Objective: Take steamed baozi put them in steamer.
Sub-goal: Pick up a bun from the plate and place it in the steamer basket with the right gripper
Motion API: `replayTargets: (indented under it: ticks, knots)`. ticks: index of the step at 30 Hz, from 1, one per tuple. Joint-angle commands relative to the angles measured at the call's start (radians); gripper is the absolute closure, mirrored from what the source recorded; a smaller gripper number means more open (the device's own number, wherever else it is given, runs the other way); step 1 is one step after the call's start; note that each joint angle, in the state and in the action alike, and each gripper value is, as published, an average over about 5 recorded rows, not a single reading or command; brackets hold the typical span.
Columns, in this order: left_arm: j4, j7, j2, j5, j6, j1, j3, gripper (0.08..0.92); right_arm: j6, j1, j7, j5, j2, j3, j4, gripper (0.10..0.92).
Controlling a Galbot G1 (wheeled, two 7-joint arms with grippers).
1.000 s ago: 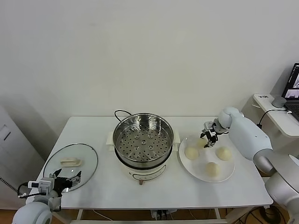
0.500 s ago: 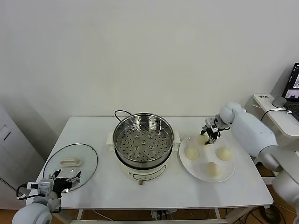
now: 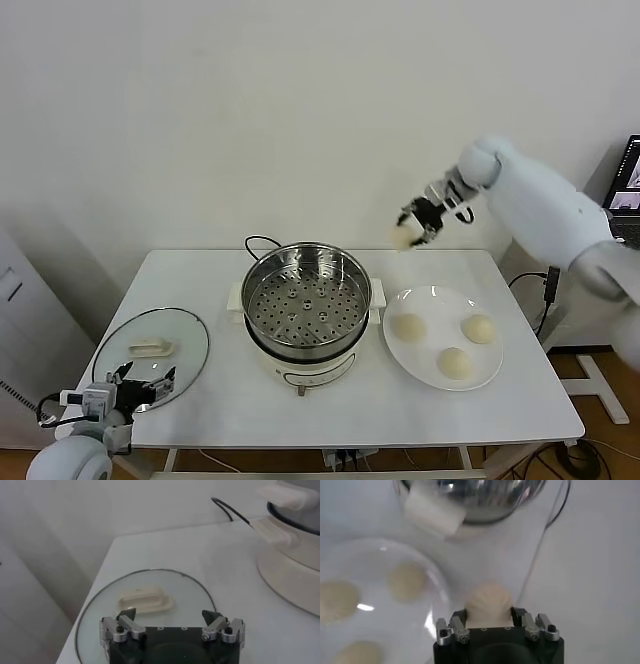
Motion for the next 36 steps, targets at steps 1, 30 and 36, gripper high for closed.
replayTargets:
  ticks: [1, 30, 36]
  knots:
    - [0.0, 0.0, 0.003, 0.0, 0.0, 0.0, 0.004, 0.177, 0.259, 0.145, -0.046, 0.057, 0.156, -0.048, -0.013, 0.449]
    - [0.001, -0.002, -0.006, 0.016, 0.0, 0.016, 0.015, 0.177, 0.366, -0.182, -0.045, -0.473, 0.305, 0.029, 0.125, 0.448]
    - [0.002, -0.002, -0.007, 0.019, 0.0, 0.017, 0.017, 0.177, 0.366, -0.231, -0.041, -0.552, 0.332, 0.077, 0.095, 0.45]
